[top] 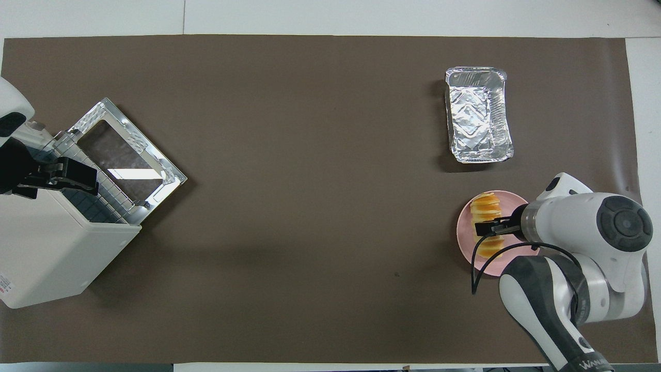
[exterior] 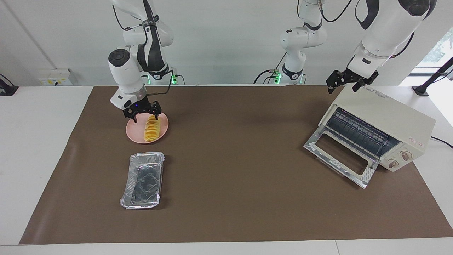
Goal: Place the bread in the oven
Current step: 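Reach the right gripper to the bread slices on the pink plate and grasp, then carry the bread with the right gripper into the foil tray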
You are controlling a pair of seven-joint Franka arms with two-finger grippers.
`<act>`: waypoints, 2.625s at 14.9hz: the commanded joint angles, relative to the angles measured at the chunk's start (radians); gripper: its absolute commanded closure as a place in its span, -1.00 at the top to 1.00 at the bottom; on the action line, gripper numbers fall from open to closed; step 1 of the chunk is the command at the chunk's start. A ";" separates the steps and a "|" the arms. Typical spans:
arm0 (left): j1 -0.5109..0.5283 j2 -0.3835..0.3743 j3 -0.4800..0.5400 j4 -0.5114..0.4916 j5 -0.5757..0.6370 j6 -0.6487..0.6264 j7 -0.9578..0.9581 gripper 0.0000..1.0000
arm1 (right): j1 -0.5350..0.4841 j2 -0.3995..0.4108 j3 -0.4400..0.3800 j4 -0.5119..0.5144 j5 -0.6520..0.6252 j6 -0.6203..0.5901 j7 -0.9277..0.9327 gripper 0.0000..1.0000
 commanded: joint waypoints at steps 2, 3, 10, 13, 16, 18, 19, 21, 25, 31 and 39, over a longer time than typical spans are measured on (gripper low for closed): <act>0.020 -0.031 -0.011 -0.031 -0.005 0.015 0.007 1.00 | -0.006 0.073 0.002 -0.034 -0.001 0.146 0.008 1.00; 0.020 -0.031 -0.011 -0.031 -0.005 0.015 0.007 1.00 | -0.004 0.080 0.002 -0.034 0.000 0.155 0.011 1.00; 0.020 -0.031 -0.011 -0.031 -0.005 0.015 0.007 1.00 | -0.004 0.085 0.002 -0.034 -0.001 0.172 0.047 -0.99; 0.020 -0.031 -0.011 -0.031 -0.005 0.015 0.007 1.00 | 0.020 0.091 0.002 -0.028 -0.001 0.171 0.096 -1.00; 0.020 -0.031 -0.011 -0.031 -0.005 0.015 0.007 1.00 | 0.039 0.096 0.002 -0.012 -0.001 0.165 0.123 -1.00; 0.020 -0.031 -0.009 -0.031 -0.005 0.015 0.007 1.00 | 0.039 0.100 0.002 0.004 -0.001 0.155 0.115 -1.00; 0.020 -0.031 -0.011 -0.031 -0.005 0.015 0.007 1.00 | 0.037 0.100 0.002 0.015 -0.001 0.145 0.112 -1.00; 0.020 -0.031 -0.011 -0.031 -0.005 0.015 0.007 1.00 | 0.037 0.111 0.002 0.061 -0.001 0.084 0.110 -1.00; 0.020 -0.031 -0.011 -0.031 -0.005 0.015 0.007 1.00 | 0.037 0.126 0.002 0.210 -0.001 -0.102 0.106 -1.00; 0.020 -0.031 -0.011 -0.031 -0.005 0.013 0.007 1.00 | 0.023 0.298 0.002 0.628 0.002 -0.346 0.048 -1.00; 0.020 -0.031 -0.011 -0.031 -0.005 0.015 0.007 1.00 | 0.010 0.718 -0.001 1.178 0.017 -0.530 -0.012 -1.00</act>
